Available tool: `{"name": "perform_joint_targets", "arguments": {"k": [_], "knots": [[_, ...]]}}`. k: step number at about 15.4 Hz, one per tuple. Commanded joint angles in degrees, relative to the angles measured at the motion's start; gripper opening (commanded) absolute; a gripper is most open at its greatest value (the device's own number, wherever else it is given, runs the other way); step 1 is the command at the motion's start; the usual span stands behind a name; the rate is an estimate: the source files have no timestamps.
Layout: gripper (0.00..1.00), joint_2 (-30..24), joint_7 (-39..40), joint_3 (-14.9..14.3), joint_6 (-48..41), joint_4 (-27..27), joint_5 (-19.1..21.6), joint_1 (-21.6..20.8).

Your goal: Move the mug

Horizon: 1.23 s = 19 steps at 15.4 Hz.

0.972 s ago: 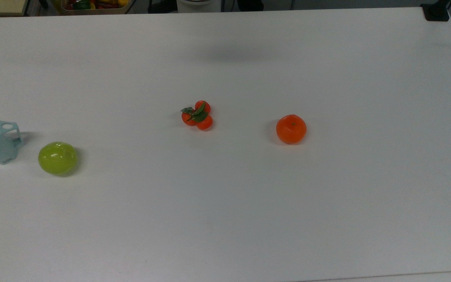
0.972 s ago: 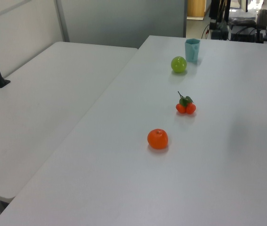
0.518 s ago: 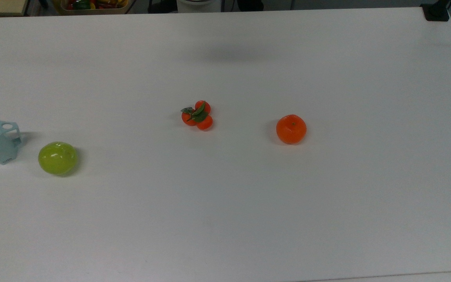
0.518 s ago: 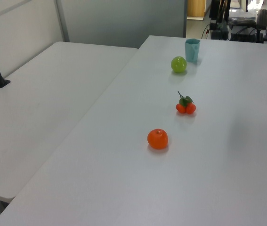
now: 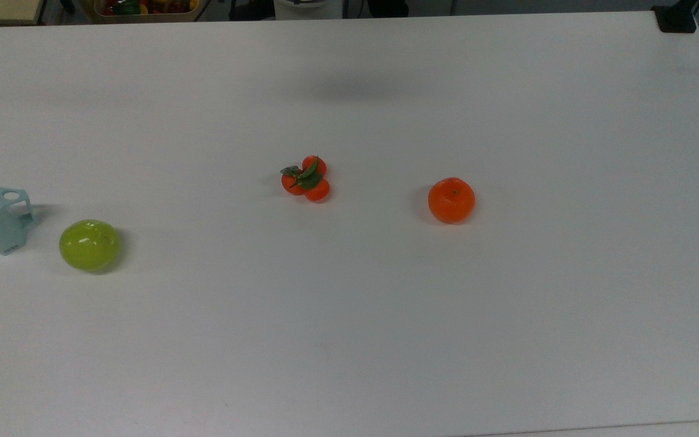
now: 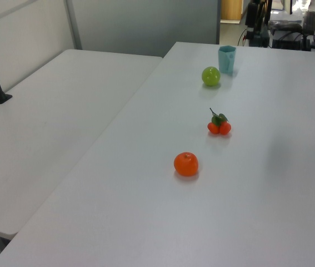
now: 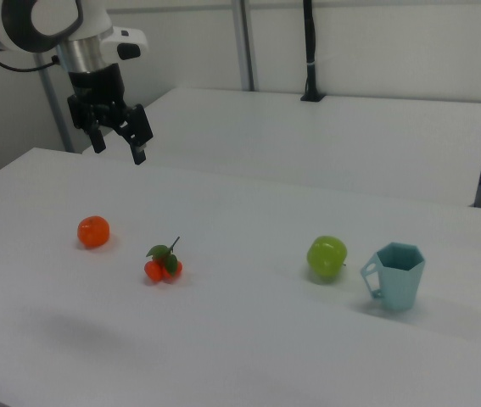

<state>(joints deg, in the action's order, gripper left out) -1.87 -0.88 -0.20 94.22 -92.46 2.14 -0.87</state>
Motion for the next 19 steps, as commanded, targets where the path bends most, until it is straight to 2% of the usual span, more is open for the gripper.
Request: {"name": "perform_joint_targets", "arguments": {"k": [1,7,19], "knots": [[1.00,-0.4,-0.8,-0.6,2.8,-1.8,0.5,1.3],[1.00,2.4,-1.1,-3.1,9.7,-1.6,0.2,2.5],[1.00,11.9,-17.8,-10.1,27.9,-1.4,-1.8,5.0]]}}
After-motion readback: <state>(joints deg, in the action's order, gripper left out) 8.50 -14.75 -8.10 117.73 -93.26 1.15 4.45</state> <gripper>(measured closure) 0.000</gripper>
